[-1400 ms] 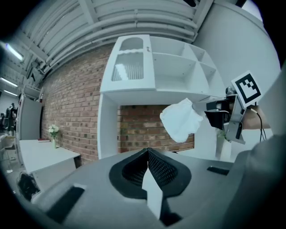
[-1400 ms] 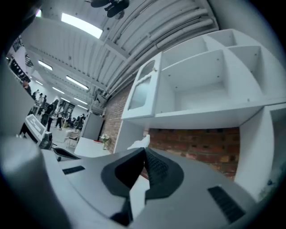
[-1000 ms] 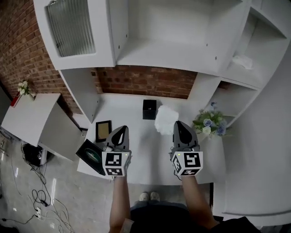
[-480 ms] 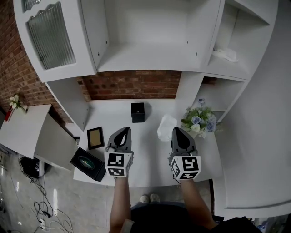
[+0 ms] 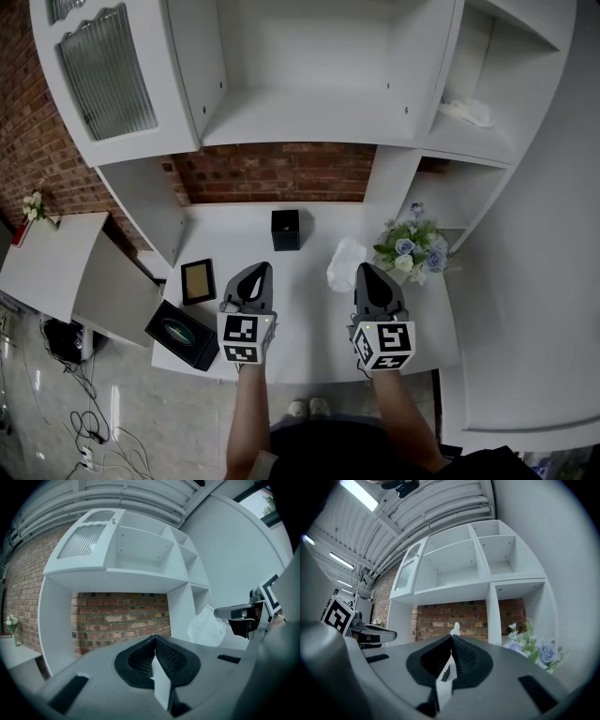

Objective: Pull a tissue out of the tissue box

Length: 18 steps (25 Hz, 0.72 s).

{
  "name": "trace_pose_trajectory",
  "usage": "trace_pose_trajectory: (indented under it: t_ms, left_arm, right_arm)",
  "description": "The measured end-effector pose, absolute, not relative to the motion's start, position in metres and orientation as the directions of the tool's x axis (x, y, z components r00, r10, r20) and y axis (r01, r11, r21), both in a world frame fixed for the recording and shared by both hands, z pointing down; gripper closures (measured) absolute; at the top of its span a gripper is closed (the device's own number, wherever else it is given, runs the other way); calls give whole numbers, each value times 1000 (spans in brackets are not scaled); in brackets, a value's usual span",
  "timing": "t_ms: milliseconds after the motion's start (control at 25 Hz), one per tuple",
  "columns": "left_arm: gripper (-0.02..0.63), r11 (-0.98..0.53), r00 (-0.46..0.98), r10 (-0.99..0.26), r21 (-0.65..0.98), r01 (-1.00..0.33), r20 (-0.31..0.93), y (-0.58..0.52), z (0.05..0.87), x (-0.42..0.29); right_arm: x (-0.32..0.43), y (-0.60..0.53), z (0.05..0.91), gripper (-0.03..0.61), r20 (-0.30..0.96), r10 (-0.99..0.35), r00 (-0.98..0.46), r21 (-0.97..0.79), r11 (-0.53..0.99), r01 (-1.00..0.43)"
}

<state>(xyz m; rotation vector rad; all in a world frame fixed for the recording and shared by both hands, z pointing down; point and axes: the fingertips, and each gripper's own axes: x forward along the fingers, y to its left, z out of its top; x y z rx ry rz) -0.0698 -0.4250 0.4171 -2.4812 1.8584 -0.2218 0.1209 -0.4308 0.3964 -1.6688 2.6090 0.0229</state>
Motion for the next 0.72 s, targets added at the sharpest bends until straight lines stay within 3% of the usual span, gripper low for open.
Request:
trace_pose_trajectory:
  t_ms: [720]
  left_arm:
    - [604, -283, 272, -956, -109, -953, 107, -420, 421, -70]
  right_arm:
    - [118, -428, 398, 577, -32, -902, -430, -14, 431, -902]
